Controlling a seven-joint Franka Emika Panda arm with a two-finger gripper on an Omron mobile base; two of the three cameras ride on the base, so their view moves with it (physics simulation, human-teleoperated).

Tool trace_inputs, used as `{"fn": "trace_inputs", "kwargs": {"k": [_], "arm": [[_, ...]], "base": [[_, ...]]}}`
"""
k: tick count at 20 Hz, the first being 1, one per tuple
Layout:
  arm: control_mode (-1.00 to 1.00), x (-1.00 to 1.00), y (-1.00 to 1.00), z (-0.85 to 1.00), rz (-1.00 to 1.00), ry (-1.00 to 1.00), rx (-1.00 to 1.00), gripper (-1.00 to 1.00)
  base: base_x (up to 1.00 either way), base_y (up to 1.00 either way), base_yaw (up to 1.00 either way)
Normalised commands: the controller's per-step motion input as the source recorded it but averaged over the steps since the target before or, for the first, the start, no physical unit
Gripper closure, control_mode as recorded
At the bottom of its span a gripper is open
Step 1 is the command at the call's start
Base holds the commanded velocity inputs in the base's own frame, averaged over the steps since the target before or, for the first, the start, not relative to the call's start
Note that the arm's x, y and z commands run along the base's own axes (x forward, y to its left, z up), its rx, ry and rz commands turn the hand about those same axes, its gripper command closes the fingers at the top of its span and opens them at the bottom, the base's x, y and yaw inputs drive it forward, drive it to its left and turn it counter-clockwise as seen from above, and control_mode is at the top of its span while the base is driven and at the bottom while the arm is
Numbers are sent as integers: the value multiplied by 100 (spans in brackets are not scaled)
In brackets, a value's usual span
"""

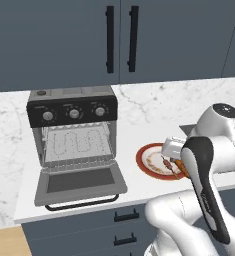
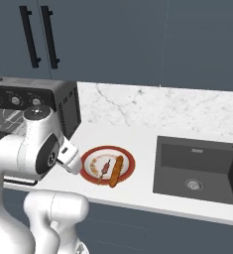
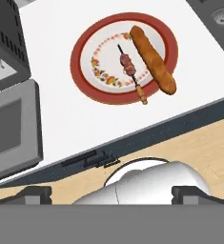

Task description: Pick up the kebab skewer and baguette bread, and place them inside the toaster oven. Close the toaster oven door and start by setting the timer.

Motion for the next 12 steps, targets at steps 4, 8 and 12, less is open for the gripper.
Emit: {"fn": "trace_inputs", "kwargs": {"k": [4,8,12], "arm": [[-100,15,-32,-11,0,4,0,-100],[-100,25,-37,-14,0,10,0,-100],[-100,39,-17,-21,0,9,0,-100]], "base": [[0,0,0],[0,0,0],[0,0,0]]}}
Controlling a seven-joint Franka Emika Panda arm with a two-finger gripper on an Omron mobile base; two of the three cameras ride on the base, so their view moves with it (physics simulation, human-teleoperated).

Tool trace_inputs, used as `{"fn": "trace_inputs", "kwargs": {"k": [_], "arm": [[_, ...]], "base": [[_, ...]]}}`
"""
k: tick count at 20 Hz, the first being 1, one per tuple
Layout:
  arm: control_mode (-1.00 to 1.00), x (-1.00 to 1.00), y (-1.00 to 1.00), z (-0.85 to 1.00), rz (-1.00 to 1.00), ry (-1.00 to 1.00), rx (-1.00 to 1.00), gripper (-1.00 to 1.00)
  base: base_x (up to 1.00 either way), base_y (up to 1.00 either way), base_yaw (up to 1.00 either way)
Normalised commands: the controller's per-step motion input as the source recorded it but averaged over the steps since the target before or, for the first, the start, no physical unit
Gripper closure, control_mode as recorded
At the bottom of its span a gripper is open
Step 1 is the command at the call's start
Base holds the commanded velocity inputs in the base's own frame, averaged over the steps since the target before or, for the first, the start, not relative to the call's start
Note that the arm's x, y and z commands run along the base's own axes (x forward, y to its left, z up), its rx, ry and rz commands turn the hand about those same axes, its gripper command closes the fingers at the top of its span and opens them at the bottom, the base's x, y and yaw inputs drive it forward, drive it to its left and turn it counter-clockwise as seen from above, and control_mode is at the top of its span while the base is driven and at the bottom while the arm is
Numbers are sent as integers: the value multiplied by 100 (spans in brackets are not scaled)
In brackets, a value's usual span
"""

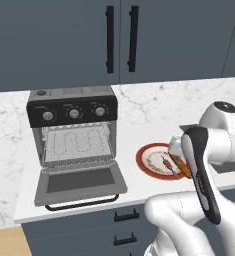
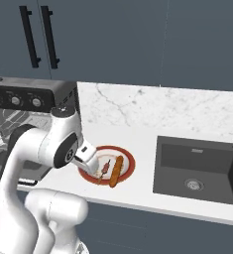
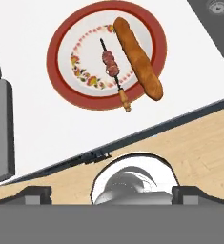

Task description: Pick up the kebab skewer and baguette bread, and place them inside the toaster oven. Close the toaster oven door and start by setting the timer.

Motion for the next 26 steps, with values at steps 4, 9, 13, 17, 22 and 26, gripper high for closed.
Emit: {"fn": "trace_inputs", "kwargs": {"k": [4,9,13,17,22,26], "arm": [[-100,45,0,-31,0,1,-2,-100],[-100,33,0,-46,0,0,-6,-100],[-100,40,0,-32,0,0,-8,-100],[-100,43,-2,-21,0,0,-2,-100],[-100,39,-9,-31,0,0,0,-100],[-100,38,-9,-32,0,0,0,-100]], "base": [[0,0,0],[0,0,0],[0,0,0],[0,0,0],[0,0,0],[0,0,0]]}}
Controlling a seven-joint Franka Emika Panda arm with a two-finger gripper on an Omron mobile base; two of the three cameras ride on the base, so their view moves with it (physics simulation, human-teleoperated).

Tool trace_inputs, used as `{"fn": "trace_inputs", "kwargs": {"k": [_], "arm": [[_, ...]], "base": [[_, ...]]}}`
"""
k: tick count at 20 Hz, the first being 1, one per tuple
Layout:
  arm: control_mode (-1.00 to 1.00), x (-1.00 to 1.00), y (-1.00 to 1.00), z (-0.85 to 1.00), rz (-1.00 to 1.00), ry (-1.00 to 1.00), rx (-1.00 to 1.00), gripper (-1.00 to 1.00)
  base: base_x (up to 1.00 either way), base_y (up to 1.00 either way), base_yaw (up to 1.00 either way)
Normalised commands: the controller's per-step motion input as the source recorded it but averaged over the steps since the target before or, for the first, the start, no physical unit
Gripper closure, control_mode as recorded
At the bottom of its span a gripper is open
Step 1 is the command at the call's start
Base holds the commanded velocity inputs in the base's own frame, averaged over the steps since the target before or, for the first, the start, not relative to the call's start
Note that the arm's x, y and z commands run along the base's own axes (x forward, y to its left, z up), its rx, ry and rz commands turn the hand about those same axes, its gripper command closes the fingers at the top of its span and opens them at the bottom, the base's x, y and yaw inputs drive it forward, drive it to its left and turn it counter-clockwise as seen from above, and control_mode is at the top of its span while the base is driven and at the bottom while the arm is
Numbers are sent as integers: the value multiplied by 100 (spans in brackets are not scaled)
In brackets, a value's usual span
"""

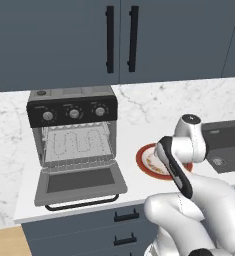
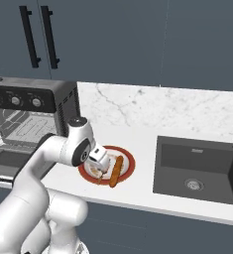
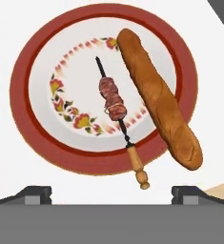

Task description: Pick up the kebab skewer and baguette bread, and place them inside the toaster oven. Close the toaster oven door and start by setting the timer.

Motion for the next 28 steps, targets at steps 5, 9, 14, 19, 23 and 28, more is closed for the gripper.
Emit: {"fn": "trace_inputs", "kwargs": {"k": [5,9,14,19,23,28], "arm": [[-100,39,-6,-30,0,0,0,-100],[-100,41,-3,-33,0,0,-1,-100],[-100,33,-8,-37,0,0,-1,-100],[-100,21,-9,-32,0,0,-1,-100],[-100,15,-4,-33,0,0,-2,-100],[-100,19,0,-35,0,0,-4,-100]], "base": [[0,0,0],[0,0,0],[0,0,0],[0,0,0],[0,0,0],[0,0,0]]}}
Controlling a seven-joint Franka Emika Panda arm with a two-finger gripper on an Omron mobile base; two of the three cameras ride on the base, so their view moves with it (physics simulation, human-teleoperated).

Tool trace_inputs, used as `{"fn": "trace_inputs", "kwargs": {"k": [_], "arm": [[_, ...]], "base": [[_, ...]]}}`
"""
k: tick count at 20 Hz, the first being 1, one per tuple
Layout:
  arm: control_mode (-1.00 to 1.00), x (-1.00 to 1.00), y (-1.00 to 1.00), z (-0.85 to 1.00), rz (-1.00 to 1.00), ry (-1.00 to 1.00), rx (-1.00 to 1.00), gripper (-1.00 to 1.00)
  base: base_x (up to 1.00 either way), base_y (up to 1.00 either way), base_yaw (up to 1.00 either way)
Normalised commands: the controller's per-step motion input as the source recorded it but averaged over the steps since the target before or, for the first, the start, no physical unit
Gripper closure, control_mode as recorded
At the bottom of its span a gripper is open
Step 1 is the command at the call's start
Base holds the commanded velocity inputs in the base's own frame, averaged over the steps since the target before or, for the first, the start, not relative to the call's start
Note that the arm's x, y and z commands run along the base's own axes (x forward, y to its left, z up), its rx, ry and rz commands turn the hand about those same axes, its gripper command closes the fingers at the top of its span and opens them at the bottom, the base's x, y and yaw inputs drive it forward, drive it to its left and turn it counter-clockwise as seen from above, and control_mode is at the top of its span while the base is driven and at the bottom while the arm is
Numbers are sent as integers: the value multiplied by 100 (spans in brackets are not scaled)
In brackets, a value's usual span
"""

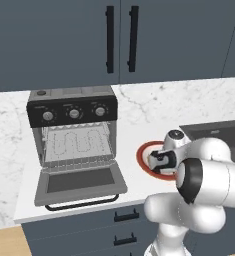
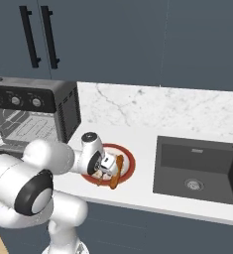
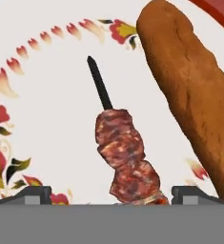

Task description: Pick up the kebab skewer and baguette bread, and place them inside the toaster oven. Close the toaster oven door and start by setting the timer.

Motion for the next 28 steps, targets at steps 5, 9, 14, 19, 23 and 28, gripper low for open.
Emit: {"fn": "trace_inputs", "kwargs": {"k": [5,9,14,19,23,28], "arm": [[-100,17,0,-29,0,0,-1,-100],[-100,4,0,-26,0,0,0,100],[-100,-3,0,-10,0,-5,0,100],[-100,-16,0,2,0,-13,0,100],[-100,-38,12,71,0,-8,0,100],[-100,-21,22,100,1,13,-5,100]], "base": [[0,0,0],[0,0,0],[0,0,0],[0,0,0],[0,0,0],[0,0,0]]}}
